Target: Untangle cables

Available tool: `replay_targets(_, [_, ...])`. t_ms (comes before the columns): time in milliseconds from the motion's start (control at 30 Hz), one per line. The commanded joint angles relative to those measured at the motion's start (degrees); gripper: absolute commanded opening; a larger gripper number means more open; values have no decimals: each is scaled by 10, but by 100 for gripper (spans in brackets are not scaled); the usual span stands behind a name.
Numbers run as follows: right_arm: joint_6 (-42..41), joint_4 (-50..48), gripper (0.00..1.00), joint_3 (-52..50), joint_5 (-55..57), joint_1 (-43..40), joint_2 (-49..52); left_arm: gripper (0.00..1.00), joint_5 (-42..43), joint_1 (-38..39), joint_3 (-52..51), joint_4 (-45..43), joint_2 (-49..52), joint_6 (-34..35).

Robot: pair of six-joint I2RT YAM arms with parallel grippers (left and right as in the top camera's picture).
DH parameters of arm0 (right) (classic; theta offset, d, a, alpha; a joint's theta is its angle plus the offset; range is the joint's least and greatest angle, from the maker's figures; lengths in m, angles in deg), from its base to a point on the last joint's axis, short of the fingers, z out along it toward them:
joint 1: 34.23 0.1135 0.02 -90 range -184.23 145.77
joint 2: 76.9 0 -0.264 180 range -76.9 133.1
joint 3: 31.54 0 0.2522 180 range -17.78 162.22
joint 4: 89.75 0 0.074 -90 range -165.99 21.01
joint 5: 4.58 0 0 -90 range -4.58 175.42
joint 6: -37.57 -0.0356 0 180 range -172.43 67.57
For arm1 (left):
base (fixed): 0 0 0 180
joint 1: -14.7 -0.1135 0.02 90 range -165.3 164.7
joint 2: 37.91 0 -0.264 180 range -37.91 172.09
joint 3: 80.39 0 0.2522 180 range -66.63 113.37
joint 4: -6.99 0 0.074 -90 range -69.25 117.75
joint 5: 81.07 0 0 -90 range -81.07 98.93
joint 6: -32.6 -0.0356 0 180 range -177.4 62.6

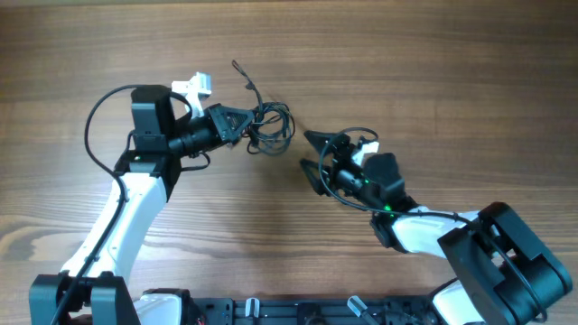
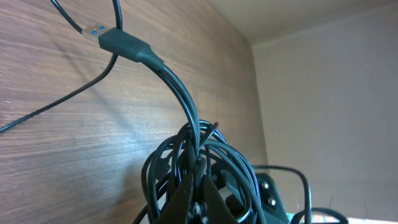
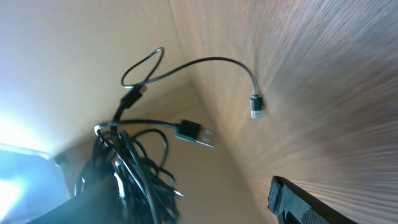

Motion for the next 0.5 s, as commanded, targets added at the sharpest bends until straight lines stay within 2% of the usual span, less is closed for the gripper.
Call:
replay_targets(0, [-43, 34, 79, 47, 54, 11, 1, 4, 16, 22, 0, -3, -9, -12])
replay_targets(133, [-98, 102, 79, 86, 58, 11, 1, 4, 16, 38, 0, -10, -9, 17])
replay_targets(267, [-98, 108, 81, 91, 73, 11, 1, 4, 14, 42, 0, -40, -9, 62])
replay_targets(467, [-98, 108, 81, 91, 90, 11, 1, 4, 13, 72, 0, -39, -9, 63])
